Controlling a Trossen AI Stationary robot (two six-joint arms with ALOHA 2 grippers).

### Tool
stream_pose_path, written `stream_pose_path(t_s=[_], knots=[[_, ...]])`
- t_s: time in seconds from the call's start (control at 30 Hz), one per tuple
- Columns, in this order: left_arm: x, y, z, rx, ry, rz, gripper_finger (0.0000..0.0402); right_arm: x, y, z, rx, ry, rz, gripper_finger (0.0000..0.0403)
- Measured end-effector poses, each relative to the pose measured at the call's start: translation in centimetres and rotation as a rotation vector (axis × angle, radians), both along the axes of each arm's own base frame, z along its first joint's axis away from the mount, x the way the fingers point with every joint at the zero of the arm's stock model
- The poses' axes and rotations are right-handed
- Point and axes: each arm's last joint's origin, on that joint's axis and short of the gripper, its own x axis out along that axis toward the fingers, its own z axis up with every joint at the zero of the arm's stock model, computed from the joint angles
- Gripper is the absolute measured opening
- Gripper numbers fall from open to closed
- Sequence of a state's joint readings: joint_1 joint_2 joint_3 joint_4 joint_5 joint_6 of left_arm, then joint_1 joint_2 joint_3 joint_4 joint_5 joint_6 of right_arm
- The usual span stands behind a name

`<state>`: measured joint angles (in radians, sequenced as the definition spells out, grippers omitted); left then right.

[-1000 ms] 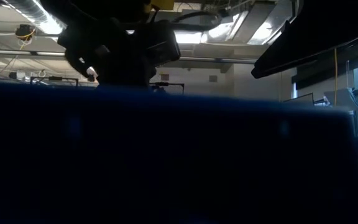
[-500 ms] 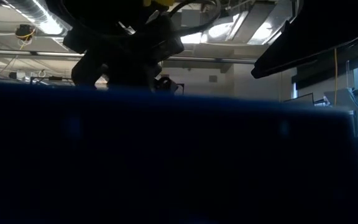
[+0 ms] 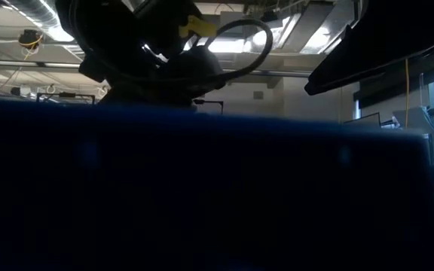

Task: Sort blocks by size
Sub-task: Put the orange game piece into the gray bin

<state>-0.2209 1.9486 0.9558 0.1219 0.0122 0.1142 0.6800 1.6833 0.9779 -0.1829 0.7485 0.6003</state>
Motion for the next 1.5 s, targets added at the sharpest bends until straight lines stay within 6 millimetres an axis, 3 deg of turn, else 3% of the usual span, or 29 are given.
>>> stream_pose_path(t_s=[0.2,0.37,0.63,0.8,1.1,1.5], knots=[[0.0,-0.1,0.5,-0.027,-0.018,0.031,0.0131,0.0,0.0,0.0,0.002,0.005,0.007,0.0221],[0.0,-0.4,1.8,-0.044,-0.059,0.045,0.0124,0.0,0.1,0.0,0.018,0.003,0.013,0.0221],[0.4,-1.2,7.6,-0.038,-0.26,0.051,0.0131,0.2,0.2,0.2,-0.026,0.009,0.076,0.0221],[0.2,-2.1,10.6,-0.03,-0.375,0.006,0.0128,0.6,0.4,1.3,-0.108,-0.051,0.067,0.0221],[0.1,-2.6,12.5,0.002,-0.502,-0.002,0.0131,1.7,1.1,5.2,-0.168,-0.133,0.075,0.0221],[0.1,-2.9,12.7,0.004,-0.527,-0.017,0.0131,2.1,1.0,5.8,-0.159,-0.14,0.091,0.022]])
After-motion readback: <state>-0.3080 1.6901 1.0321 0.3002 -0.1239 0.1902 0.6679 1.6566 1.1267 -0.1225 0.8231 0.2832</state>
